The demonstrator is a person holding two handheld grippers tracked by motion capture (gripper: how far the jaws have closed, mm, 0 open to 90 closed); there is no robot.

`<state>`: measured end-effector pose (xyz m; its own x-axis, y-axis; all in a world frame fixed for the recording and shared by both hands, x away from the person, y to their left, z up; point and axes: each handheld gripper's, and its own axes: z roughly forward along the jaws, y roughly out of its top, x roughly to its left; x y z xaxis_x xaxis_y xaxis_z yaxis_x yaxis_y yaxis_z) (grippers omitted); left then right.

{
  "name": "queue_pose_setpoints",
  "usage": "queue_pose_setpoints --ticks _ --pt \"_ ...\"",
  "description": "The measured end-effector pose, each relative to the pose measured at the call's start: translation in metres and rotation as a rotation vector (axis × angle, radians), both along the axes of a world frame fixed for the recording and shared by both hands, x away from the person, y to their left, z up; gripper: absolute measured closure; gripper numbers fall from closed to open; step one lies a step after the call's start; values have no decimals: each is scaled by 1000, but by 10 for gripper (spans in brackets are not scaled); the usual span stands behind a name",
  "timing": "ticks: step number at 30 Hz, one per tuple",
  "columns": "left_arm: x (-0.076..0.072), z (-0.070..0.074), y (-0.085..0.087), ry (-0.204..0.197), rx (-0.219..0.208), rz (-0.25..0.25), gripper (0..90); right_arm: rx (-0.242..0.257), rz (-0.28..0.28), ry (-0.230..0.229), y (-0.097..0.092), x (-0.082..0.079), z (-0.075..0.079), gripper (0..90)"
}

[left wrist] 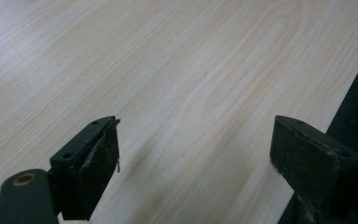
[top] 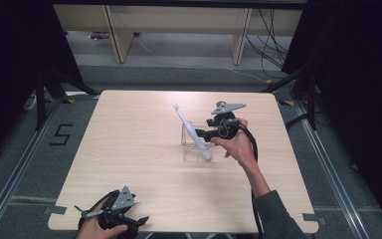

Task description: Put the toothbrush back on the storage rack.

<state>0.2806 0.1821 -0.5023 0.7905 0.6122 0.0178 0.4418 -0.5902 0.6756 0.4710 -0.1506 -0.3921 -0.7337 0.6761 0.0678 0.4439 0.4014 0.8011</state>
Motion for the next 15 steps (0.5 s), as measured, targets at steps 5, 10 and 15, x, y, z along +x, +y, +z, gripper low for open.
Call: queue_pose_setpoints --ticks 5,10,15 --pt "1 -1 0 0 2 2 150 -10 -3 -9 -6 -2 -1 366" --pt "0 -1 0 5 -4 3 150 -4 -14 -14 -14 -4 -1 350" --pt "0 0 0 2 -3 -4 150 8 -34 1 -17 -6 0 330"
